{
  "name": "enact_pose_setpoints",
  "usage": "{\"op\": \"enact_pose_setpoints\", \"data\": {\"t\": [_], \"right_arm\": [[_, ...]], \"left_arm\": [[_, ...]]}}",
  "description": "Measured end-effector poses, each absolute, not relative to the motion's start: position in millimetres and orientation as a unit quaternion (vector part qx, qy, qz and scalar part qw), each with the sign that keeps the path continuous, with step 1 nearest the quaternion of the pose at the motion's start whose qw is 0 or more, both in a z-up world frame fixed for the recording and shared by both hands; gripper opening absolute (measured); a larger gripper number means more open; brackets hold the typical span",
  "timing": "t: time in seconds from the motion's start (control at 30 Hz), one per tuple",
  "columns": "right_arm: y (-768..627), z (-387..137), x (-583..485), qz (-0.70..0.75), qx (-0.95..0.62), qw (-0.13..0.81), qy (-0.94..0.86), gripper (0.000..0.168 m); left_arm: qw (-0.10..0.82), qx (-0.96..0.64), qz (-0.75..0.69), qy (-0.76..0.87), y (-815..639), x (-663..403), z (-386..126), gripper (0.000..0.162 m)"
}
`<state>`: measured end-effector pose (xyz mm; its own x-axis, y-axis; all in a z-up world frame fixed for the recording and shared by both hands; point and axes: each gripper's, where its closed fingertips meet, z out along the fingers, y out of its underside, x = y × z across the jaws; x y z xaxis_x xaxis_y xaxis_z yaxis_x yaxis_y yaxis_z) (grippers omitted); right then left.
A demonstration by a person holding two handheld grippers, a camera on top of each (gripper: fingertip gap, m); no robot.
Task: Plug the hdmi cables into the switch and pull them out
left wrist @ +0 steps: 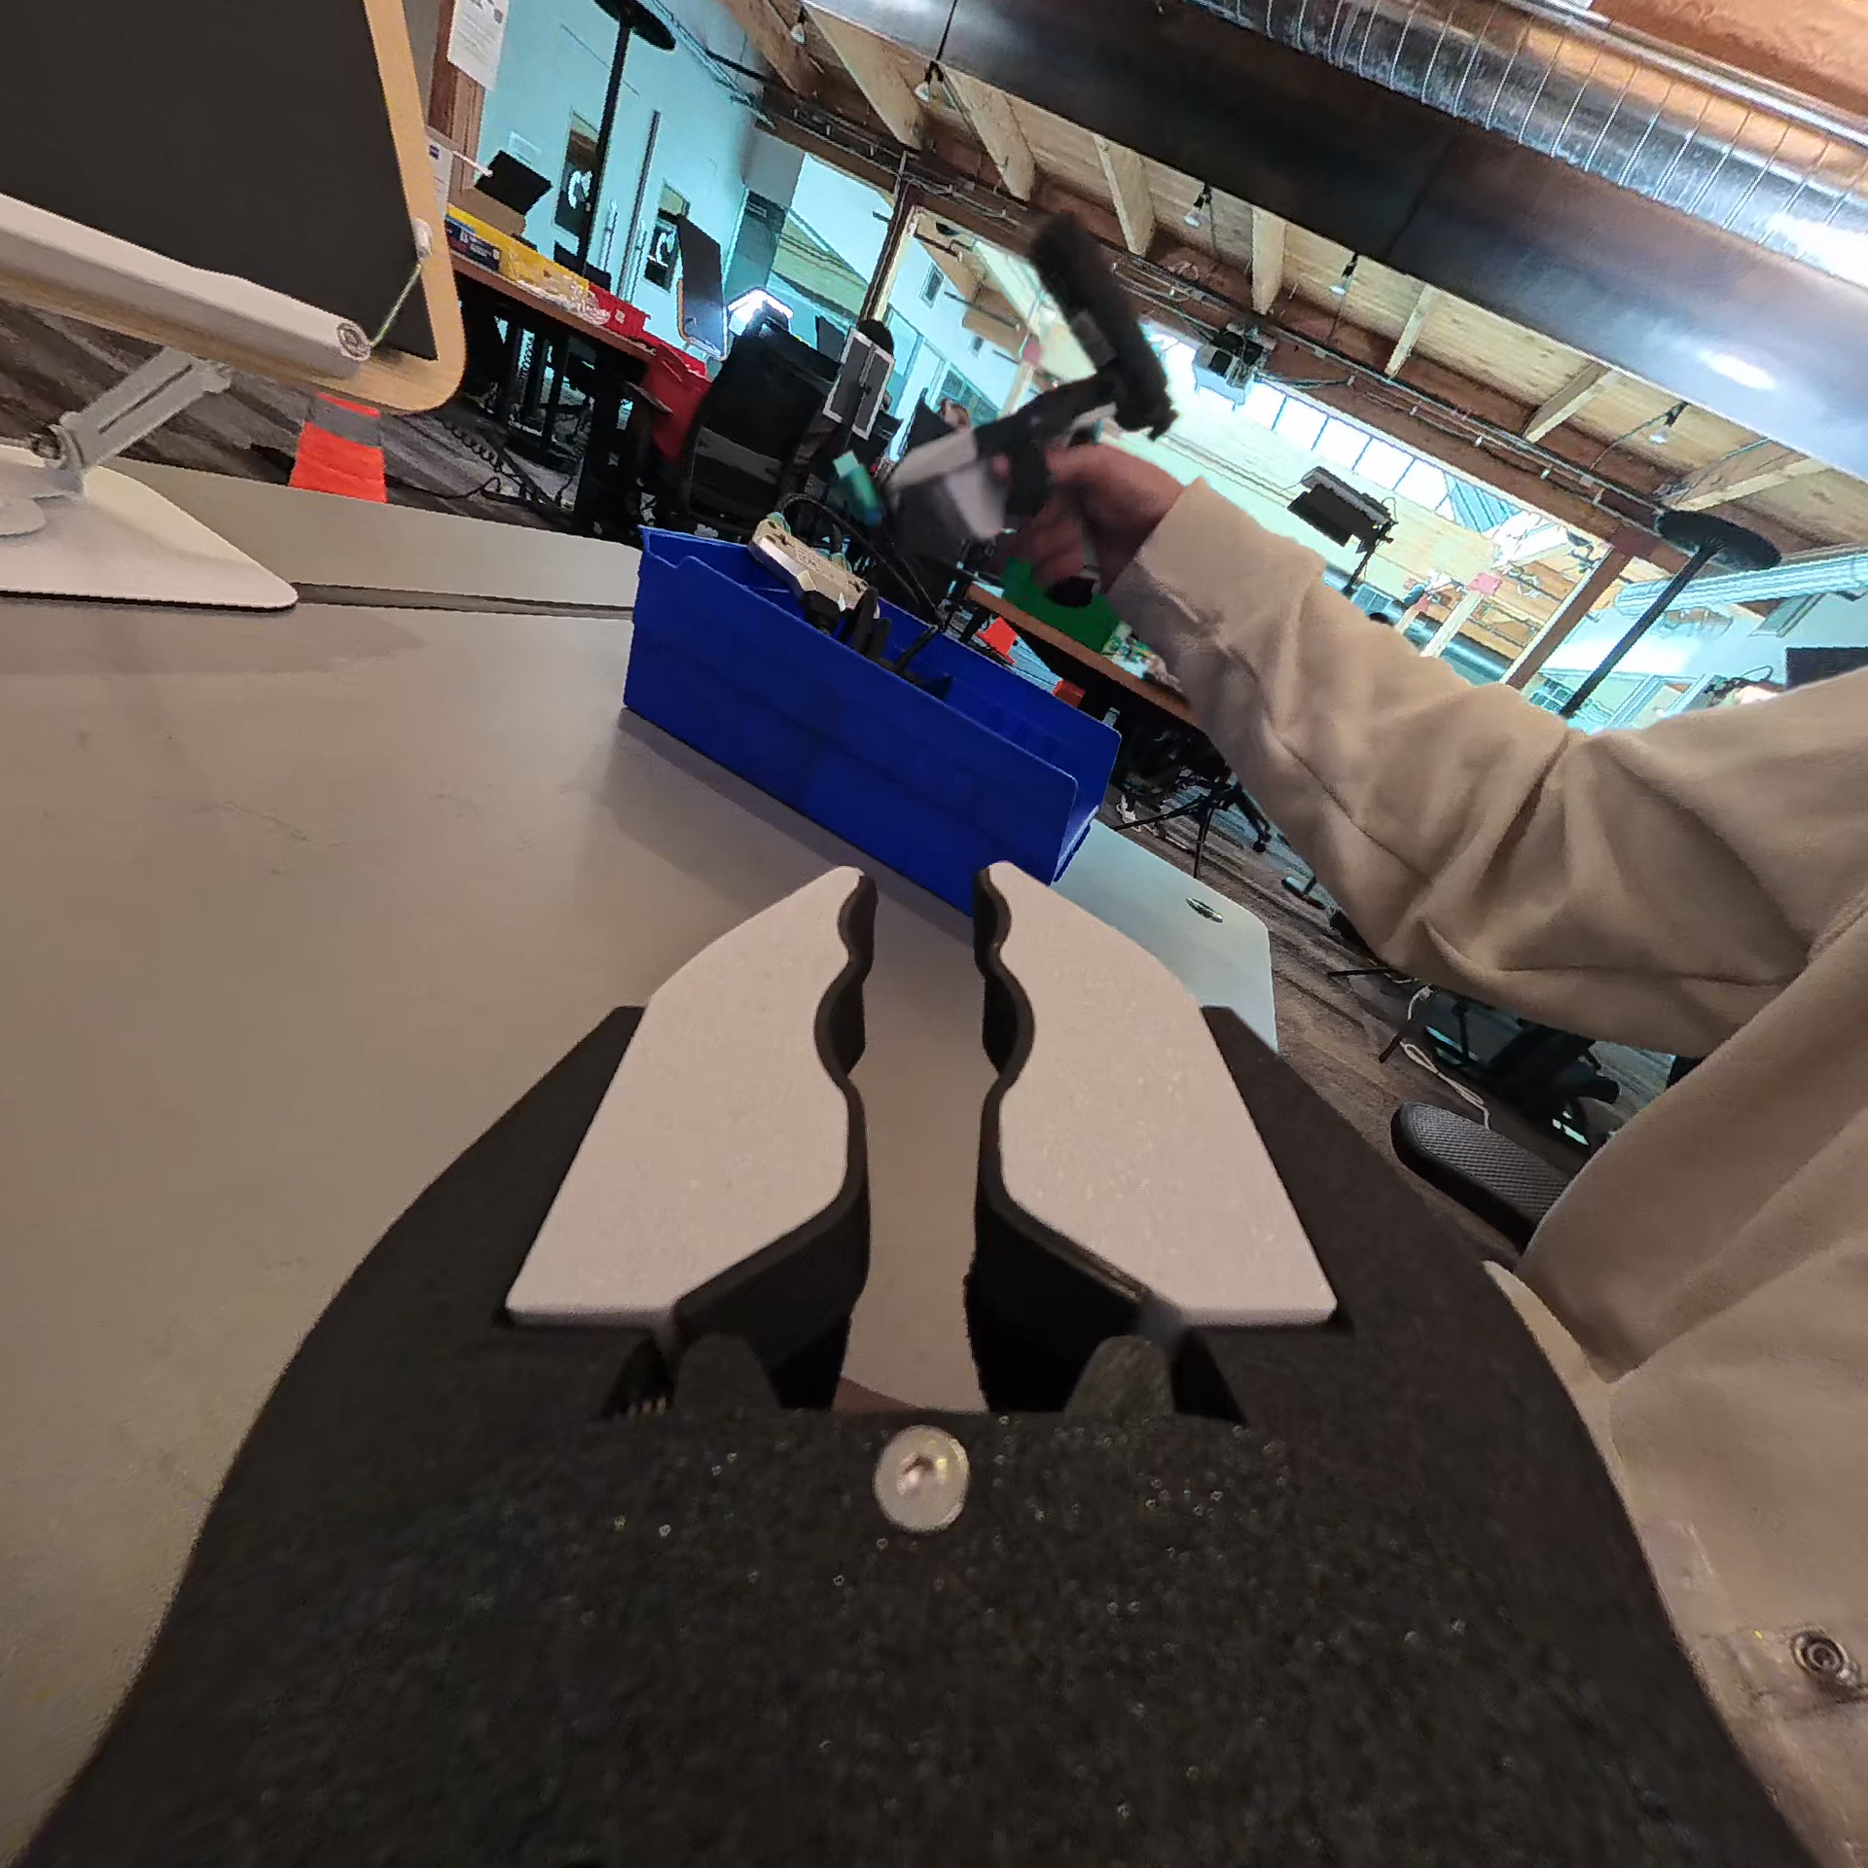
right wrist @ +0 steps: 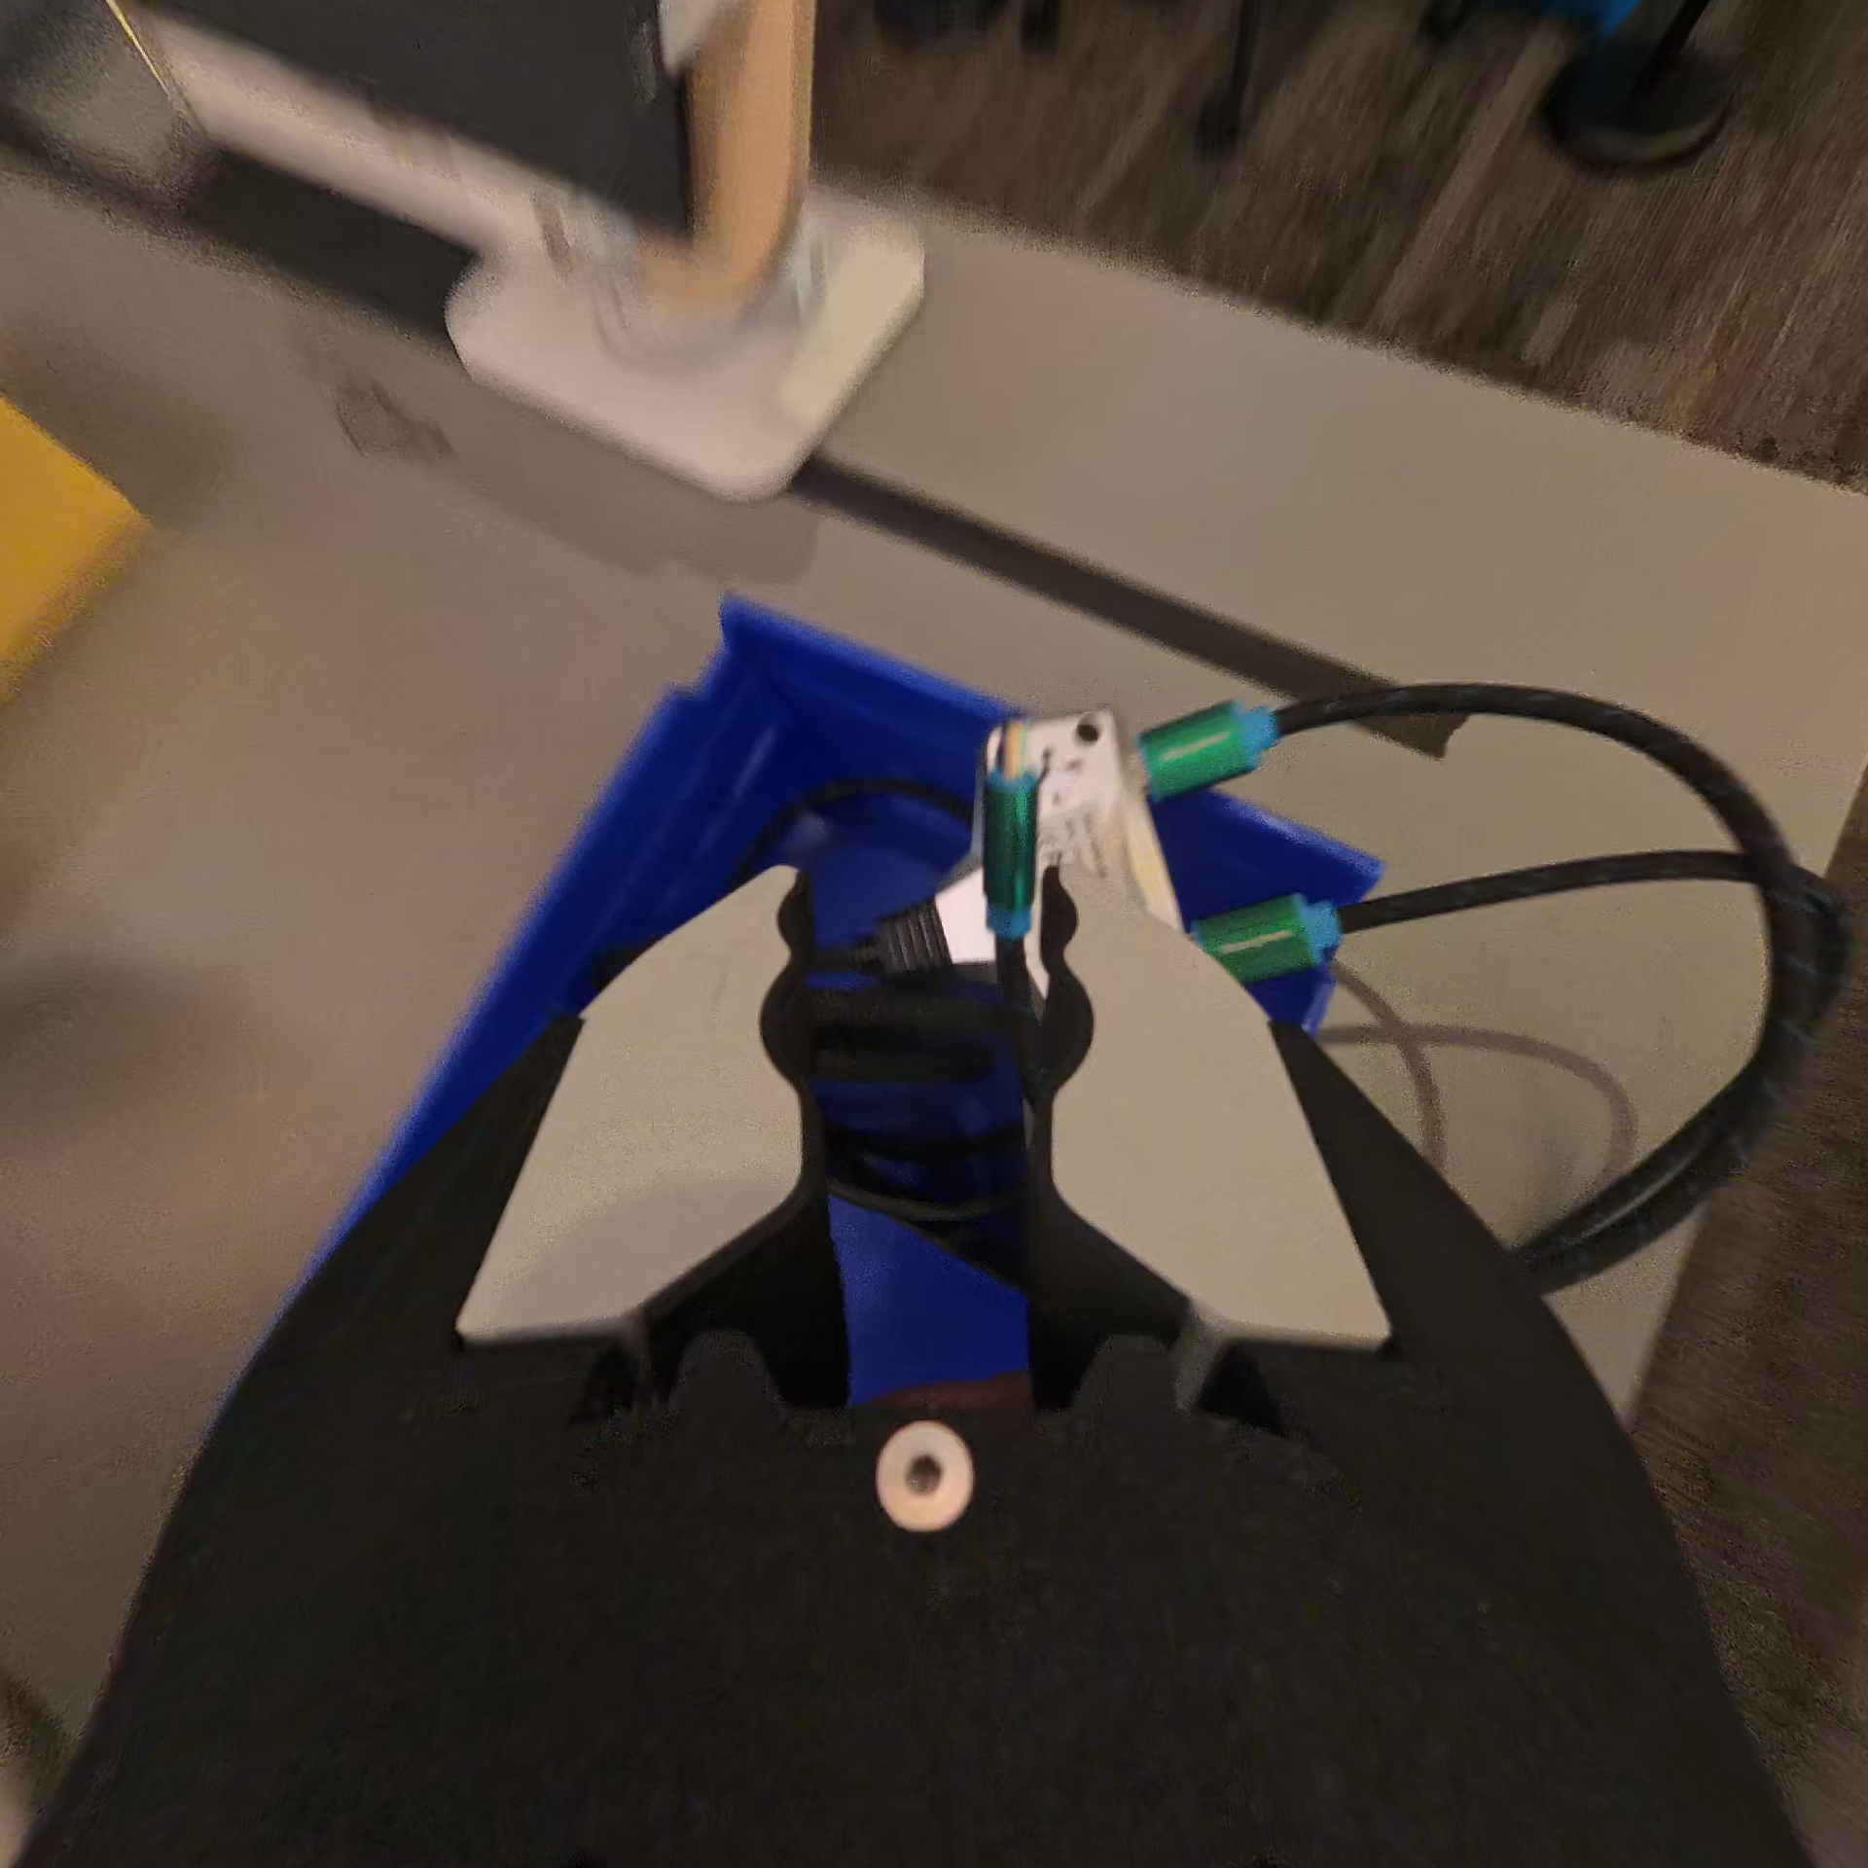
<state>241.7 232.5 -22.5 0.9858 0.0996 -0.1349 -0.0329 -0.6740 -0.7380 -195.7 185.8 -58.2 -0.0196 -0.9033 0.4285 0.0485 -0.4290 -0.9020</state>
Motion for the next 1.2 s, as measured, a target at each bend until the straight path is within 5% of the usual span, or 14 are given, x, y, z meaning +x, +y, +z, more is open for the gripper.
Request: {"op": "enact_pose_setpoints", "data": {"t": [0.13, 0.3, 0.37, 0.47, 0.73, 0.8, 0.97, 1.03, 1.13, 1.2], "right_arm": [[199, 26, 326, 0.183, -0.828, 0.507, 0.153, 0.047], [165, -67, 426, 0.204, -0.824, 0.446, 0.284, 0.066], [167, -103, 439, 0.221, -0.830, 0.430, 0.280, 0.057], [181, -136, 439, 0.226, -0.859, 0.406, 0.217, 0.070], [224, -147, 457, 0.159, -0.920, 0.348, 0.083, 0.063], [226, -134, 486, 0.109, -0.917, 0.370, 0.100, 0.051], [244, -31, 447, 0.315, -0.773, 0.549, 0.034, 0.069], [249, -53, 428, 0.270, -0.826, 0.495, -0.024, 0.082], [254, -124, 448, 0.076, -0.927, 0.360, -0.072, 0.064], [260, -141, 444, 0.085, -0.936, 0.335, -0.065, 0.048]], "left_arm": [[0.390, -0.584, -0.610, 0.368, 188, -197, -59, 0.018], [0.394, -0.581, -0.605, 0.376, 186, -196, -58, 0.018], [0.392, -0.580, -0.604, 0.380, 185, -195, -60, 0.018], [0.396, -0.587, -0.594, 0.382, 189, -192, -66, 0.018], [0.393, -0.619, -0.555, 0.393, 199, -183, -78, 0.018], [0.396, -0.620, -0.545, 0.401, 199, -182, -79, 0.018], [0.382, -0.623, -0.552, 0.401, 199, -178, -86, 0.017], [0.372, -0.625, -0.557, 0.401, 200, -174, -91, 0.017], [0.365, -0.622, -0.558, 0.409, 199, -169, -93, 0.017], [0.363, -0.620, -0.559, 0.415, 198, -167, -93, 0.017]]}}
